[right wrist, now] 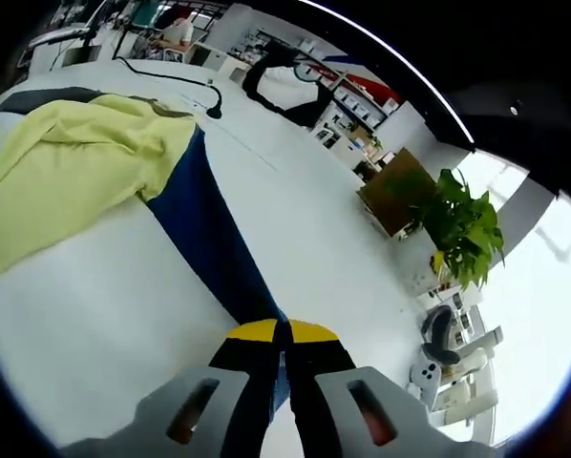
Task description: Fold the garment on the visible template until the final outline fits inside the template.
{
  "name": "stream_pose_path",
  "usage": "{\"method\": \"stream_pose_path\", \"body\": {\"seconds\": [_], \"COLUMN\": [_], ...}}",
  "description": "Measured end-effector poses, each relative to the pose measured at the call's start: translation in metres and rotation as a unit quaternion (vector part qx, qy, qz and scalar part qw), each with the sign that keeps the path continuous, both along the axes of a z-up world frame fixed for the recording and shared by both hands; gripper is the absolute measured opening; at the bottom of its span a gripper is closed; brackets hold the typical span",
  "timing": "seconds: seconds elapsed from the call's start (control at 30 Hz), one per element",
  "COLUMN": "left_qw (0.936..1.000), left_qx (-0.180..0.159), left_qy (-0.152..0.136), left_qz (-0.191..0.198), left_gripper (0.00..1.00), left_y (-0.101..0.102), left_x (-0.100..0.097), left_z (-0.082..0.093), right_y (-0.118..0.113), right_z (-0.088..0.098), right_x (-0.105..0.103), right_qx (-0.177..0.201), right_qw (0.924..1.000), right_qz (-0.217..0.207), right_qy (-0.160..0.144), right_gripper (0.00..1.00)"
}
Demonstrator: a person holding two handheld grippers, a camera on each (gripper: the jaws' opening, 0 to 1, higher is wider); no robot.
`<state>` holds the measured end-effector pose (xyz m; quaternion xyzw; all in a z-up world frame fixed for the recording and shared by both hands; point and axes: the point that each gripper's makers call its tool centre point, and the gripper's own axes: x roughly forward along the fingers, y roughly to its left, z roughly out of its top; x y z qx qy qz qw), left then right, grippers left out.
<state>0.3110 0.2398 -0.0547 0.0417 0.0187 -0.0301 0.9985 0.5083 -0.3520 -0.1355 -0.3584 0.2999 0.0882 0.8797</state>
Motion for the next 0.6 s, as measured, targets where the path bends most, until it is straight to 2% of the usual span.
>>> {"method": "stream_pose_path", "body": {"seconds": [0.13,0.33,0.47,0.6], "left_qw": [1.0,1.0,1.0,1.0], "left_qx": [0.0,0.0,0.0,-0.001], "left_qy": [0.0,0.002,0.001,0.001], "left_qz": [0.002,0.001,0.003,0.005], "left_gripper": [1.0,1.0,1.0,1.0], "left_y": [0.002,0.002,0.002,0.002], "left_x": [0.0,0.0,-0.001,0.0], "left_z": [0.0,-0.001,0.0,0.0], "right_y": [-0.01,-0.027,-0.033,-0.04], "right_z": [0.0,-0.011,-0.018,-0.025], "right_x": [0.017,0.041,0.051,0.06], "right_qx": [-0.006,-0.019,-0.017,-0.033], "right_qw": [0.9998,0.9978,0.9967,0.9947], "right_qz": [-0.012,-0.034,-0.047,-0.053], "right_qy": [0.017,0.053,0.064,0.081], "right_gripper": [0.0,0.0,0.0,0.0]}}
